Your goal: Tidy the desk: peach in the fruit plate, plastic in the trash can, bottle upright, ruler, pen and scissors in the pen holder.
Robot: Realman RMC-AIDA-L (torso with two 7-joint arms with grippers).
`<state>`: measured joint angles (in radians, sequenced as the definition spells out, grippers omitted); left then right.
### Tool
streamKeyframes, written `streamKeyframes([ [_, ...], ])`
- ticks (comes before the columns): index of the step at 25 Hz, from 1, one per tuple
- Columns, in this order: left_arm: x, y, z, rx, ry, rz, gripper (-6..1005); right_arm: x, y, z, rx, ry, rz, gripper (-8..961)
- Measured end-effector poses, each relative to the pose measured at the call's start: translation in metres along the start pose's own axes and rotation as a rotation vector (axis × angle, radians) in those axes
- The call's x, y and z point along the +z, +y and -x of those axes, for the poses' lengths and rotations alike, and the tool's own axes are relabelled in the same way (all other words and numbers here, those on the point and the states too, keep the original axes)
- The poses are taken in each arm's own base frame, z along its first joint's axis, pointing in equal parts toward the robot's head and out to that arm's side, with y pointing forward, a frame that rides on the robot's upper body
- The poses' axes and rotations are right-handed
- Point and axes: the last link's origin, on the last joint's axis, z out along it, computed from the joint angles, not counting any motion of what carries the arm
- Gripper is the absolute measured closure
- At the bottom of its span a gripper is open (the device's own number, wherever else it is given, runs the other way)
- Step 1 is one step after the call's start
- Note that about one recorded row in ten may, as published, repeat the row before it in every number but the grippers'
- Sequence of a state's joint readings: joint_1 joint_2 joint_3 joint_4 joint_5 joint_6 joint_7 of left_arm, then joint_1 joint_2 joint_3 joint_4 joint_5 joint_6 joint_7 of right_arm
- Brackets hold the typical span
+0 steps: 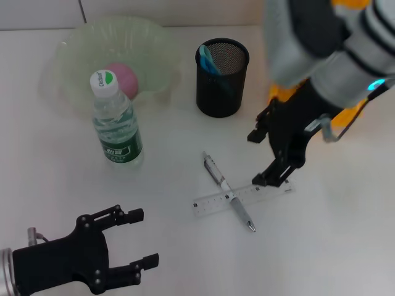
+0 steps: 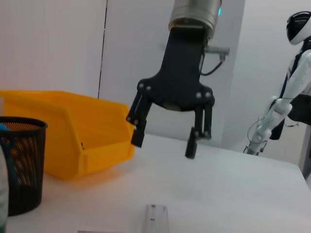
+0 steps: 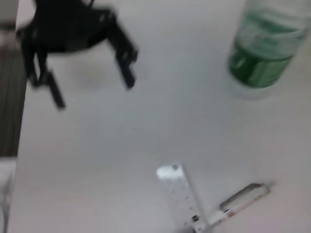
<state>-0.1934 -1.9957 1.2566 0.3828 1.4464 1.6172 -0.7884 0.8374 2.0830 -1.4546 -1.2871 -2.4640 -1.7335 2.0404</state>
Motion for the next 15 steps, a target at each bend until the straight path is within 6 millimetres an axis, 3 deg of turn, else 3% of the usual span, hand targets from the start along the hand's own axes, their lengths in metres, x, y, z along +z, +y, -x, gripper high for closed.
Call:
streamKeyframes([
  [5, -0.004, 0.000, 0.001, 0.001, -0.009, -0.006, 205, 0.028, 0.012, 0.017, -0.170, 0.049, 0.020, 161],
  [15, -0.003, -0.001, 0.001, 0.000, -0.008, -0.008, 205, 0.056, 0.019, 0.034, -0.232, -0.032, 0.059, 163],
])
